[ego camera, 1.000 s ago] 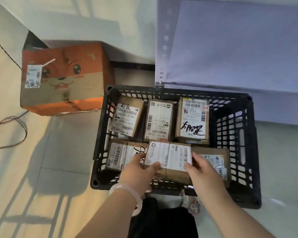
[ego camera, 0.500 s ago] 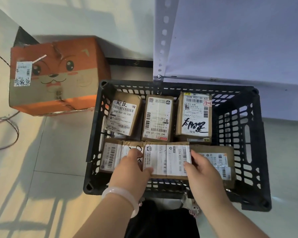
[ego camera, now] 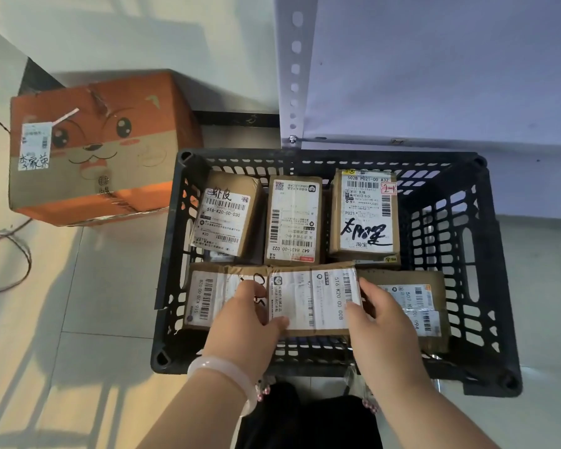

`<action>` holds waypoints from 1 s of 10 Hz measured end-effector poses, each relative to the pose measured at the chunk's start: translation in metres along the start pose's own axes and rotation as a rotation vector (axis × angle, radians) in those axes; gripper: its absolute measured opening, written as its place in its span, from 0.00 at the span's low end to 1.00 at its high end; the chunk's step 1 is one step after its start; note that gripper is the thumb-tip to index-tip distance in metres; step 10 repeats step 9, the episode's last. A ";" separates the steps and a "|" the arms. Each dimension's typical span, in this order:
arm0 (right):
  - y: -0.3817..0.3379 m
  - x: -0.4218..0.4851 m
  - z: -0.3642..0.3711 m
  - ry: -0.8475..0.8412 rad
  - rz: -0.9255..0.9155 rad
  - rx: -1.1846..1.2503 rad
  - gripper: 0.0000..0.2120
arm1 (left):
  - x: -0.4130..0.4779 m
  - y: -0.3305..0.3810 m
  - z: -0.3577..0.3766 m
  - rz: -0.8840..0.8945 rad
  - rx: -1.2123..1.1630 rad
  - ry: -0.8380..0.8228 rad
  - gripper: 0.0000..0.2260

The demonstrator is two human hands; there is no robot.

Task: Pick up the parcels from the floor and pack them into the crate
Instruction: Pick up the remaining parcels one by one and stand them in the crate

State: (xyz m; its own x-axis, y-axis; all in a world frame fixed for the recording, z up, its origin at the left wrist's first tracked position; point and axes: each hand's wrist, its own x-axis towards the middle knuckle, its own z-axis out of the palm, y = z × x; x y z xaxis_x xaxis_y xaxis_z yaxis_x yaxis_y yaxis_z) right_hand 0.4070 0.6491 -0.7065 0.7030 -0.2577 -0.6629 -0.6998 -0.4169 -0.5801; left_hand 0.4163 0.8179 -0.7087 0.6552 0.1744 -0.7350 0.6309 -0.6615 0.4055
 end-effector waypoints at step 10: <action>-0.049 -0.026 -0.054 -0.025 -0.205 -0.295 0.24 | -0.037 0.052 -0.035 0.332 0.180 0.213 0.21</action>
